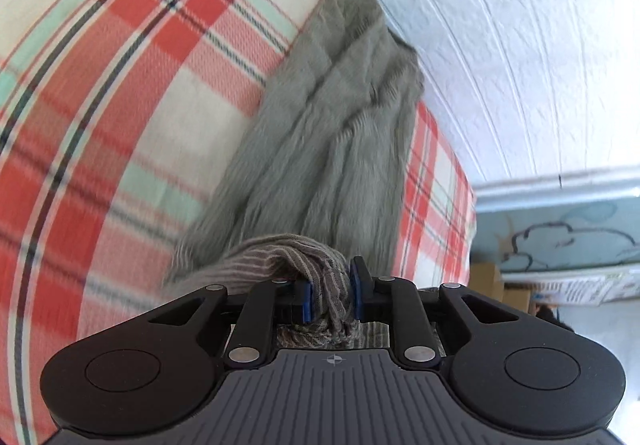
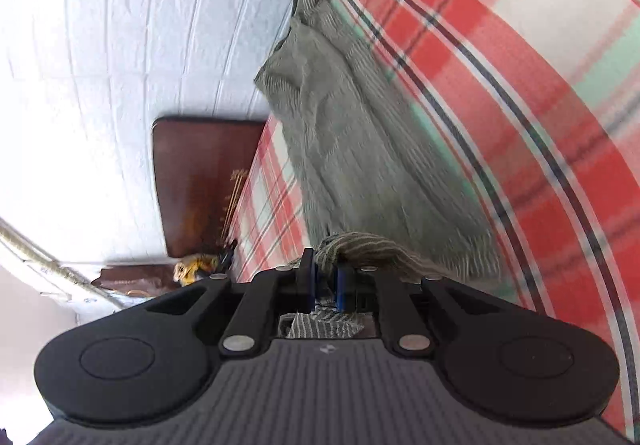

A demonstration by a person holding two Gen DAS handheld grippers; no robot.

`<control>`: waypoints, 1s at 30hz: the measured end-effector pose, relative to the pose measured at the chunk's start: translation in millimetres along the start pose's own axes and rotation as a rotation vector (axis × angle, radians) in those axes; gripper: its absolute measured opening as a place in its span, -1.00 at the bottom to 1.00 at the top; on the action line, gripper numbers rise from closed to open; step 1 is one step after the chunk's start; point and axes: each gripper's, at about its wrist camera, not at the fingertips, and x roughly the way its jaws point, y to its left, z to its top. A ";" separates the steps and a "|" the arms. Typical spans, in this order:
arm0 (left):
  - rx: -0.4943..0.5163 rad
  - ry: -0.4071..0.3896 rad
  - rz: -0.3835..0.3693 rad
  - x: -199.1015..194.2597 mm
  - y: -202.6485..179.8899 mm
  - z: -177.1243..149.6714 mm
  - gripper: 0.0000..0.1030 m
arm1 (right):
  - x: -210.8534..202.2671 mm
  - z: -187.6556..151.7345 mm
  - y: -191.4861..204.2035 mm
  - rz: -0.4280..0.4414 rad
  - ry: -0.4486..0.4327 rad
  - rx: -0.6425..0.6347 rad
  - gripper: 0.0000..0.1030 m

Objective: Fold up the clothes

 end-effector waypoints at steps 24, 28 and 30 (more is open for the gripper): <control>-0.230 0.002 -0.031 40.0 11.1 72.1 0.28 | 67.0 59.1 10.6 -0.095 -0.081 0.051 0.07; -0.200 -0.036 -0.047 29.8 2.7 82.5 0.28 | 61.8 55.6 23.4 -0.067 -0.081 -0.009 0.07; -0.166 -0.054 -0.070 20.6 -4.0 86.0 0.28 | 58.5 51.6 31.3 -0.053 -0.079 -0.052 0.02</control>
